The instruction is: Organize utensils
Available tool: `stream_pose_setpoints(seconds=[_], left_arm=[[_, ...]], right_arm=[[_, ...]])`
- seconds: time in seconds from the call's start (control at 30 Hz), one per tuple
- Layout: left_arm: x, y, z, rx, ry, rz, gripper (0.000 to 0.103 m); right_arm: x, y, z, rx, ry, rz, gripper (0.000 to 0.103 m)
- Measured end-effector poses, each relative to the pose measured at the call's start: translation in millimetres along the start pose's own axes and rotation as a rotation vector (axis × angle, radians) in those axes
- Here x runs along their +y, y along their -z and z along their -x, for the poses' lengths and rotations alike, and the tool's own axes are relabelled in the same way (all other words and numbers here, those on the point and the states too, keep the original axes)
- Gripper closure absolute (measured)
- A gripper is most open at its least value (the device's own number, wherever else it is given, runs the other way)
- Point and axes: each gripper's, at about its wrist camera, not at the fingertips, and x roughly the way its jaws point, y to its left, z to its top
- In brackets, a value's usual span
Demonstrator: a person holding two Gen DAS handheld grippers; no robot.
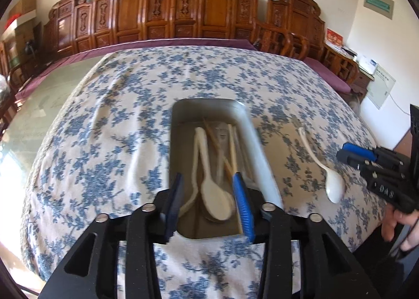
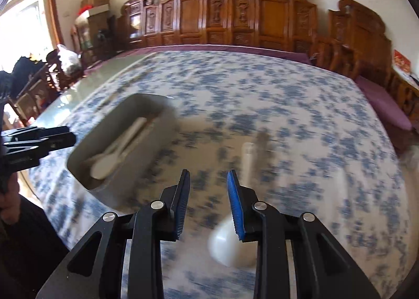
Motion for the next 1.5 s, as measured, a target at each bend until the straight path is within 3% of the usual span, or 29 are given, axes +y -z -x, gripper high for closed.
stream_pose_setpoints(seconds=[0.1,0.2,0.57,0.8,0.97,1.13,1.2,1.5], left_arm=[[-12,1,0,0.002,0.017,-0.018,0.06],[-24,2,0,0.001,0.029,-0.033,0.052],[-55,9,-2,-0.009,0.058,-0.076,0.033],[-62,9,-4,-0.011,0.065,-0.075,0.033],[-65,10,-7,-0.004,0.06,-0.081,0.033],[-71,13,-9,-0.003,0.043,-0.089,0.033],[-74,13,-8,-0.005,0.035,-0.094,0.033],[-89,12,-5,0.008,0.02,-0.104,0.033]], right_arm=[[-26,6,3,0.009,0.035,-0.016,0.071],[-40,10,-1,0.025,0.04,-0.028,0.071],[-51,13,-57,0.134,0.038,-0.041,0.071],[-50,1,-88,0.166,0.044,-0.015,0.071],[-53,-4,-100,0.183,0.108,-0.013,0.071],[-61,-1,-97,0.192,0.117,-0.027,0.082],[-64,0,-96,0.198,0.119,-0.029,0.095],[-87,3,-79,0.162,0.051,-0.128,0.095]])
